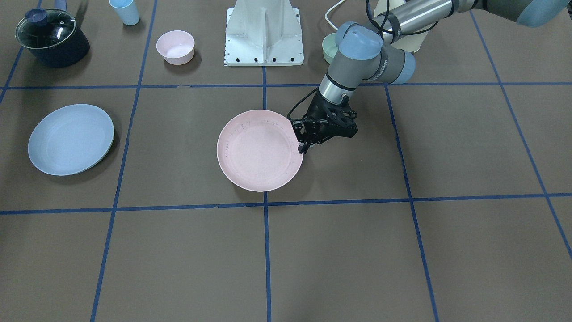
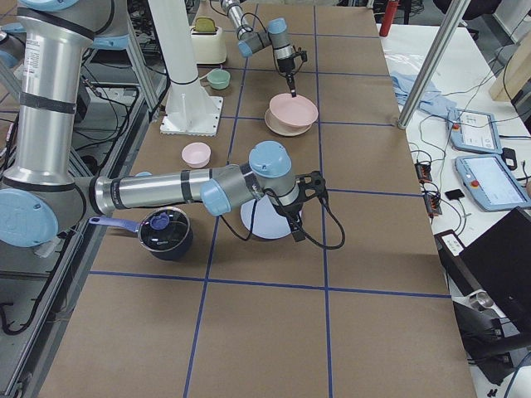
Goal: Stack three plates with pink and blue
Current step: 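Lift the pink plate with the left gripper and carry it over the cream plate, then lower the pink plate onto the cream plate and open the left gripper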
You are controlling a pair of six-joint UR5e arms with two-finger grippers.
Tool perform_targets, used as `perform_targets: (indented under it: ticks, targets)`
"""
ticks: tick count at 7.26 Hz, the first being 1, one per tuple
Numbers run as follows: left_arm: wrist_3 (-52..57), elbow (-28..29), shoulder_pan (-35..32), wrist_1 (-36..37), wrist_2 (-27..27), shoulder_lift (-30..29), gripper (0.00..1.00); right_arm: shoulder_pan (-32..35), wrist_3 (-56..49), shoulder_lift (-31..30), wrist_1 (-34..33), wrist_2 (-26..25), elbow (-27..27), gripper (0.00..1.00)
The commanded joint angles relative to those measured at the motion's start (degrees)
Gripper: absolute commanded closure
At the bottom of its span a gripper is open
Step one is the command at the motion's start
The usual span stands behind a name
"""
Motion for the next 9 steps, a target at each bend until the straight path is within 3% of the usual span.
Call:
perform_targets:
  ticks: [1, 2, 3, 4, 6, 8, 9]
  targets:
    - [0.0, 0.06, 1.3, 0.21, 1.54, -0.16, 1.0, 0.0, 0.0, 0.06, 0.0, 0.09, 0.0, 0.0]
    - [0.0, 0.15, 1.4, 0.21, 1.54, -0.07, 1.0, 0.0, 0.0, 0.06, 0.0, 0.0, 0.0, 0.0]
    - [0.0, 0.23, 1.4, 0.21, 1.63, -0.07, 0.88, 0.0, 0.0, -0.03, 0.0, 0.09, 0.0, 0.0]
    - [0.0, 0.24, 1.92, 0.21, 2.24, 0.02, 0.69, 0.0, 0.0, -0.03, 0.0, 0.09, 0.0, 0.0]
    - [0.0, 0.5, 2.36, 0.29, 3.21, 0.02, 0.45, 0.09, 0.0, -0.03, 0.0, 0.09, 0.0, 0.0]
    - [1.57, -0.89, 2.1, 0.47, 2.34, 0.28, 0.0, 0.0, 0.08, -0.03, -0.09, 0.09, 0.0, 0.0]
    - [6.54, -4.13, 0.71, 3.6, 0.33, 0.63, 0.0, 0.0, 0.78, -0.03, 0.0, 0.35, 0.0, 0.0]
